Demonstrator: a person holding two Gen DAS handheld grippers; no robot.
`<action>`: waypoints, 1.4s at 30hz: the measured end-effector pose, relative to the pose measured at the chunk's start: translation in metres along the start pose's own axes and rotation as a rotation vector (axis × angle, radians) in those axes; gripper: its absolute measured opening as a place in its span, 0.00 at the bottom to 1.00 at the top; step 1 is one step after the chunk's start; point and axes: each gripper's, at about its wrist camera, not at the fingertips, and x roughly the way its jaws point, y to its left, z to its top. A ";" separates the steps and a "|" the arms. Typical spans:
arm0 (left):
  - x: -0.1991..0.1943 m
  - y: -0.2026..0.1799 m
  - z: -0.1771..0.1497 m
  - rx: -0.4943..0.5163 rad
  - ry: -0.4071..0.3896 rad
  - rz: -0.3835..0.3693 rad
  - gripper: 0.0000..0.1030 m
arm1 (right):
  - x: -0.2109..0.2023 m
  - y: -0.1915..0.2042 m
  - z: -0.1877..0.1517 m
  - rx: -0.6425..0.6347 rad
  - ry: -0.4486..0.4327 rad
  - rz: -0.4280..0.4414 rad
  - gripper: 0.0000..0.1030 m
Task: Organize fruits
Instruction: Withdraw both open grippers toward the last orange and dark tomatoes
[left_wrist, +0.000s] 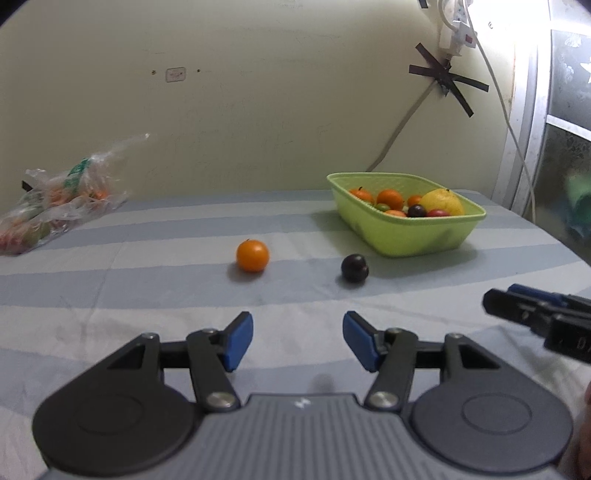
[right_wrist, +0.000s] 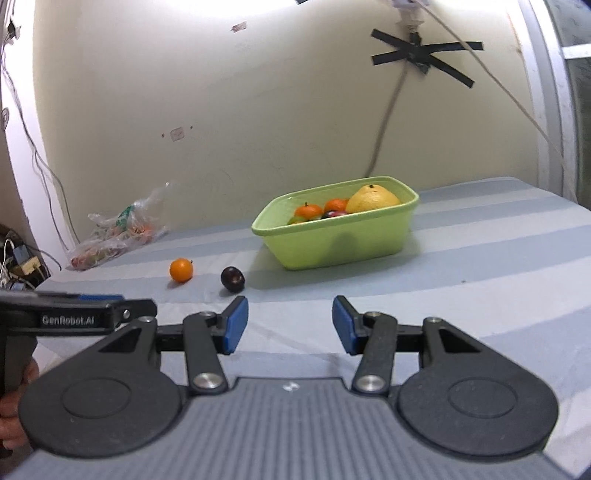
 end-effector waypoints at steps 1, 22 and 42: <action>-0.001 0.000 -0.002 0.001 0.001 0.007 0.54 | 0.000 -0.001 -0.001 0.008 0.000 -0.003 0.51; 0.001 0.009 -0.022 0.006 -0.022 0.040 0.57 | -0.001 -0.012 -0.003 0.081 -0.008 -0.009 0.52; -0.006 0.007 -0.027 0.040 -0.073 -0.060 0.65 | -0.007 -0.004 -0.012 0.123 0.033 0.031 0.53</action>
